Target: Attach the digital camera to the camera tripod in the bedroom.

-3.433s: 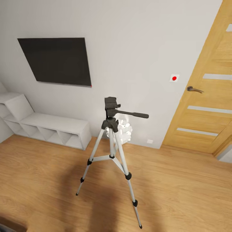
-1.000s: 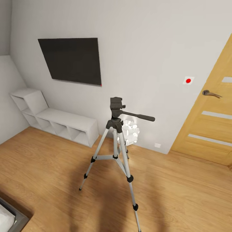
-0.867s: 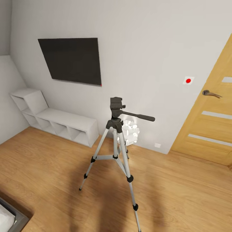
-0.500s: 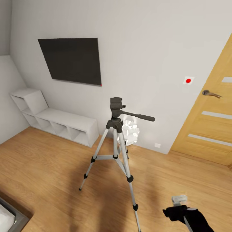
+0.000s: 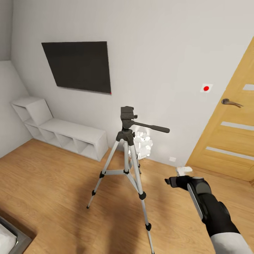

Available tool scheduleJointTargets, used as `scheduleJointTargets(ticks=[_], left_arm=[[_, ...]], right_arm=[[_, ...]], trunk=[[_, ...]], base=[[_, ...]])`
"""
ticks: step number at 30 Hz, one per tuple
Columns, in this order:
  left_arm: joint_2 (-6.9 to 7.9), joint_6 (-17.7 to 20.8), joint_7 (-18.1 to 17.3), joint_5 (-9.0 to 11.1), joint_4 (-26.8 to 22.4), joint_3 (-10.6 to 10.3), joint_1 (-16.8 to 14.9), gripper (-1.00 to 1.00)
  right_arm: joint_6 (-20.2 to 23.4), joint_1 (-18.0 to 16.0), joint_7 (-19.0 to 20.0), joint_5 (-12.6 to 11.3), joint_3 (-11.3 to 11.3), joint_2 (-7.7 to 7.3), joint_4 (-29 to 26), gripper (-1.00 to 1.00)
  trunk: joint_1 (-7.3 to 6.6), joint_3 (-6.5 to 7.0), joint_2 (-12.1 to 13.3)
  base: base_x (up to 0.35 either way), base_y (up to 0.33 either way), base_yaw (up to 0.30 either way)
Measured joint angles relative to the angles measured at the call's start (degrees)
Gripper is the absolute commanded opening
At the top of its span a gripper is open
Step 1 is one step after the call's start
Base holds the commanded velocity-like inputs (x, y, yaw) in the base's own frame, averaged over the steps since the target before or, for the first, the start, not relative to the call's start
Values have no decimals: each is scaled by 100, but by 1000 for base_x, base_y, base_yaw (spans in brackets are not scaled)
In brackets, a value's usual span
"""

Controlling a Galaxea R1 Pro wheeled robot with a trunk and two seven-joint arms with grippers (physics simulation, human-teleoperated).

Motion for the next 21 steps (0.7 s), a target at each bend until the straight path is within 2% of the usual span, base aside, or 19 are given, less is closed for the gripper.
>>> scheduleJointTargets(ticks=[4,6,13,14,17,21], left_arm=[[0,0,0,0,-1,1,0,-100],[0,0,0,0,-1,0,0,-100],[0,0,0,0,-1,1,0,-100],[0,0,0,0,0,0,-1,-100],[0,0,0,-4,0,0,0,-100],[0,0,0,-7,-1,1,0,-100]], right_arm=[[261,-365,225,-79,-1,34,-43,100],[408,-537,494,-197,0,44,-62,100],[558,-696,1293,-367,70,61,-168,100],[541,-716,1527,-407,296,166,-232,100],[524,-704,1609,-361,592,260,-221,100],[525,-708,1661,-357,734,281,-204,100]], trunk=[[0,-1,0],[0,-1,0],[0,-1,0],[0,-1,0],[0,-1,0],[0,-1,0]], base=[[0,0,0],[0,0,0],[0,0,0],[0,0,0],[0,0,0],[0,0,0]])
